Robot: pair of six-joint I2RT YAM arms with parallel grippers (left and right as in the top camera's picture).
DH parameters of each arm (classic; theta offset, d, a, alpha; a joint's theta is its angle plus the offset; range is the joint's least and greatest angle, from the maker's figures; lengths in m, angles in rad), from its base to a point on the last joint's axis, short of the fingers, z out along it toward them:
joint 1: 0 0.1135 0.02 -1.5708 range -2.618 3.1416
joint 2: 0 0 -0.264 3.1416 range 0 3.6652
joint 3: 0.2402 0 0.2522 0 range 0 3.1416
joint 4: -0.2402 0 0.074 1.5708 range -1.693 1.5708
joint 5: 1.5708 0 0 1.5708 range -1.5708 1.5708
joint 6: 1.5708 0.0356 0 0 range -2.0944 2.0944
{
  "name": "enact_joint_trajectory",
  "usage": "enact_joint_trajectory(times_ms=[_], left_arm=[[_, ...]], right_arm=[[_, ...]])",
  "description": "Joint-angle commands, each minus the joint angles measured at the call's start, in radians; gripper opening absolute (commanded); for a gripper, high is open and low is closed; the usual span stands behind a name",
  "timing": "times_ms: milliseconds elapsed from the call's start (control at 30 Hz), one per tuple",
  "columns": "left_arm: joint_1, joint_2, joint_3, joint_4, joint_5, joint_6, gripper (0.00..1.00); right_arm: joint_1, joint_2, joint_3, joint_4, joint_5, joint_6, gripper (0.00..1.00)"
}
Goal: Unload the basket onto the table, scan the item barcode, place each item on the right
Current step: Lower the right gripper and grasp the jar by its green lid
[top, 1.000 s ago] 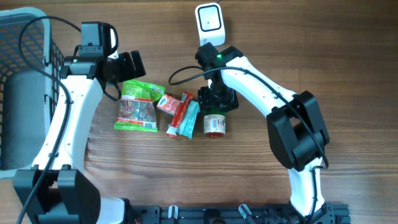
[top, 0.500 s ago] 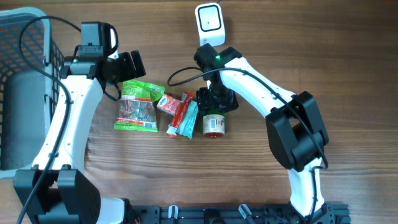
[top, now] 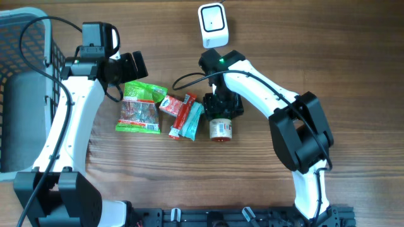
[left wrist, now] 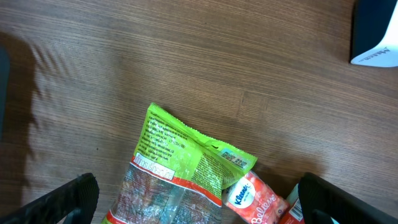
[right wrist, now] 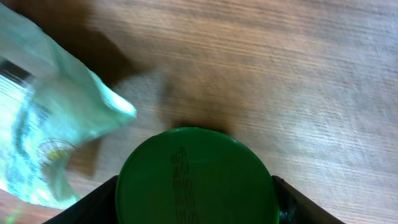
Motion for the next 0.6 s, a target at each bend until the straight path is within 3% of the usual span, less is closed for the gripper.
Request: enact_joint_trajectory(times_ms=[0, 567], left_arm=[[0.003, 0.007, -0.006, 0.003, -0.006, 0.013, 1.0], [0.003, 0.007, -0.006, 0.003, -0.006, 0.013, 1.0]], right_arm=[[-0.019, -0.023, 0.059, -0.018, 0.017, -0.021, 0.59], [-0.016, -0.468, 0.02, -0.035, 0.336, 0.136, 0.56]])
